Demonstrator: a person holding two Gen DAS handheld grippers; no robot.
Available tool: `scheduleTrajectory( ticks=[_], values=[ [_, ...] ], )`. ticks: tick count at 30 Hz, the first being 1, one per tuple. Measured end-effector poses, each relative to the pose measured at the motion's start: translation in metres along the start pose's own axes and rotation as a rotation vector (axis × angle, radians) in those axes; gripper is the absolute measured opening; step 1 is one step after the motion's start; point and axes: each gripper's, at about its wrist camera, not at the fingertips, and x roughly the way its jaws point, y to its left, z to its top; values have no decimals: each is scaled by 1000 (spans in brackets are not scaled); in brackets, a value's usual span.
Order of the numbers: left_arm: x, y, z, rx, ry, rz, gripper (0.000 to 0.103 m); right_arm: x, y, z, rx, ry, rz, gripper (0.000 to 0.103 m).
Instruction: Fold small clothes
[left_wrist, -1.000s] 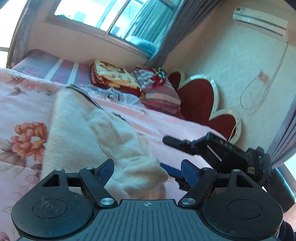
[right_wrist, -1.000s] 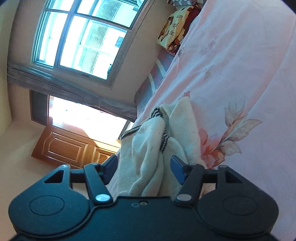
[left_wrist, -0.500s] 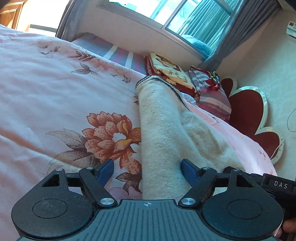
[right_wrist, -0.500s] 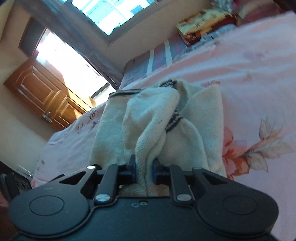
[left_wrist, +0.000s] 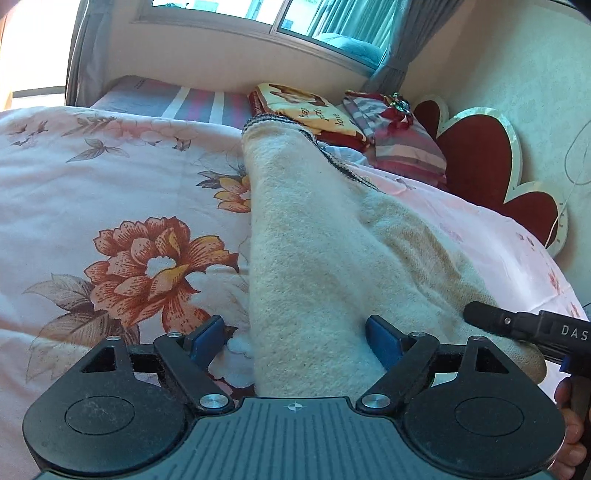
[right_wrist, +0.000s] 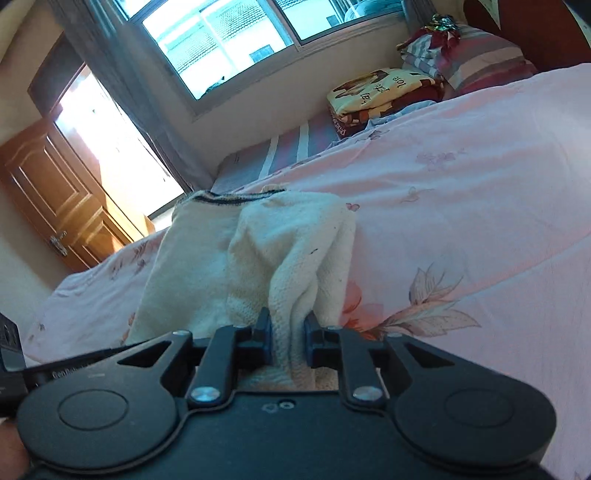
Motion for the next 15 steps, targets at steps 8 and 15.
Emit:
scheduleTrajectory(
  ticks=[8, 15],
  values=[
    [-2, 1, -3, 10, -4, -9, 84, -53, -8, -9, 37, -115, 39, 20],
    [-30, 5, -1, -6, -26, -27, 84, -58, 16, -17, -56, -66, 10, 31]
  ],
)
